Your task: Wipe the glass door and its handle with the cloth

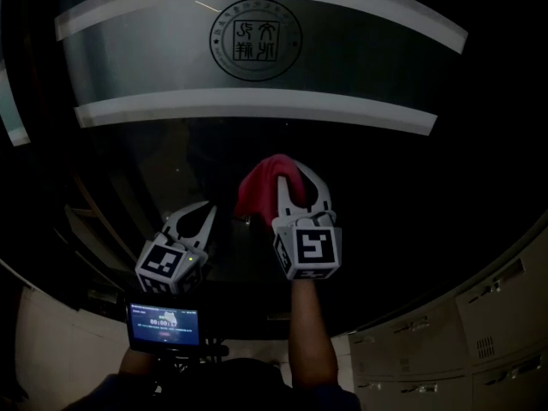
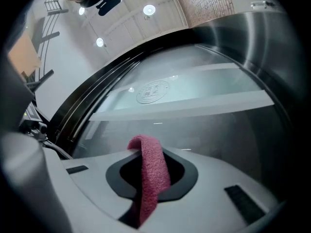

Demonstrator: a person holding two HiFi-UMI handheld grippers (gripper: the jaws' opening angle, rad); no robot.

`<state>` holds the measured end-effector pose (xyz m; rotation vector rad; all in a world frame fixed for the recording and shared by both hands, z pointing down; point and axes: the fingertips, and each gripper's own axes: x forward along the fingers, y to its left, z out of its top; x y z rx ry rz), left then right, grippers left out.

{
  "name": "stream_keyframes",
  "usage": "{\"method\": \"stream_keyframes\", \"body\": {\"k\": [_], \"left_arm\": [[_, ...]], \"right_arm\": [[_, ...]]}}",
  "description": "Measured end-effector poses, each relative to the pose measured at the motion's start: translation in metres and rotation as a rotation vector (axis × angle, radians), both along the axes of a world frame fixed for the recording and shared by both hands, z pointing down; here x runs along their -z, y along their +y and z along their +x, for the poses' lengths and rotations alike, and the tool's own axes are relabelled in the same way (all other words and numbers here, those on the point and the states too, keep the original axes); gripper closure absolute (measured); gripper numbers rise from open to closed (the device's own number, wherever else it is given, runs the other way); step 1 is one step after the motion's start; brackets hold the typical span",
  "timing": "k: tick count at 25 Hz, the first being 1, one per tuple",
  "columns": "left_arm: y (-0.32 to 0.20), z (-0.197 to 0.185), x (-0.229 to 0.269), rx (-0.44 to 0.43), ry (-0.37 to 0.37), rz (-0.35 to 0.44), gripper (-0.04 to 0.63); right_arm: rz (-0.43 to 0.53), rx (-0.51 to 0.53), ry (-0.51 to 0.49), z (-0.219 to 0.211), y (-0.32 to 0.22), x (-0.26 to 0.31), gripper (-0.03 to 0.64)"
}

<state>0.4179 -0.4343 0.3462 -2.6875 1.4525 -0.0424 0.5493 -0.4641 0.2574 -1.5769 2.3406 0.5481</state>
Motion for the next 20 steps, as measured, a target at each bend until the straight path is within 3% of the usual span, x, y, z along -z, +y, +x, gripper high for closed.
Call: {"method": "stream_keyframes", "body": {"k": [5,10,15,20], "left_arm": [[-0.009,0.045,-0.004,-0.004,0.018,-0.007,0.584],[-0.013,0.087,-0.008,-0.026,0.015,-0.008,0.584],[-0.014,0.104,-0.013,-0.024,0.025,-0.016,0.584],[-0.016,0.107,-0.014,-0.019,0.023,-0.017,0.584]], "right_arm": [[-0.015,-0.14,-0.062,0.114,0.006,-0.002,0.589],[-0.043,-0.236,-0.053,0.186,0.007,-0.013,0.589],[-0.066,-0.265,-0.049,0.214,0.007,-0.026,0.589],[-0.072,-0.235,-0.048,0.201,0.008,-0.029,0.589]]}}
